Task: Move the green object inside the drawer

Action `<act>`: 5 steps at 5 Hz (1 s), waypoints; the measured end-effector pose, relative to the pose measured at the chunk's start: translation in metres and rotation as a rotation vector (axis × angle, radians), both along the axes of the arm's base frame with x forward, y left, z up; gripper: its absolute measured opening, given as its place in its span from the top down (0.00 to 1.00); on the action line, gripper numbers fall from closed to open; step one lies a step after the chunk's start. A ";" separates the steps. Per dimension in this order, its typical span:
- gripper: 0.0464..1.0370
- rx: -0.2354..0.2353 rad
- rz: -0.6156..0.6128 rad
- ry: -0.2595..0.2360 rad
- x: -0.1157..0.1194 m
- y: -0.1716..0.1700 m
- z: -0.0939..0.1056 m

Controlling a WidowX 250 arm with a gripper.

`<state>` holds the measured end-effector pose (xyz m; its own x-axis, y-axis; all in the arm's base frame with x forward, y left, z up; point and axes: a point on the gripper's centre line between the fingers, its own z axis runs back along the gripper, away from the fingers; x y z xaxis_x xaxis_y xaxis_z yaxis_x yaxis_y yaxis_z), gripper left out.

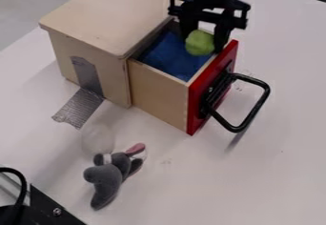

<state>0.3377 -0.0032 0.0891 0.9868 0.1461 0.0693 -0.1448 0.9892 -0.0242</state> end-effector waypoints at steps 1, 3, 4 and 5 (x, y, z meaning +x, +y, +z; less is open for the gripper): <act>0.43 0.009 0.019 0.009 -0.010 0.006 0.000; 0.08 -0.007 0.017 0.017 -0.016 0.004 -0.001; 0.04 -0.005 0.005 0.028 -0.016 0.002 0.000; 0.04 0.003 -0.005 -0.018 -0.012 0.001 0.023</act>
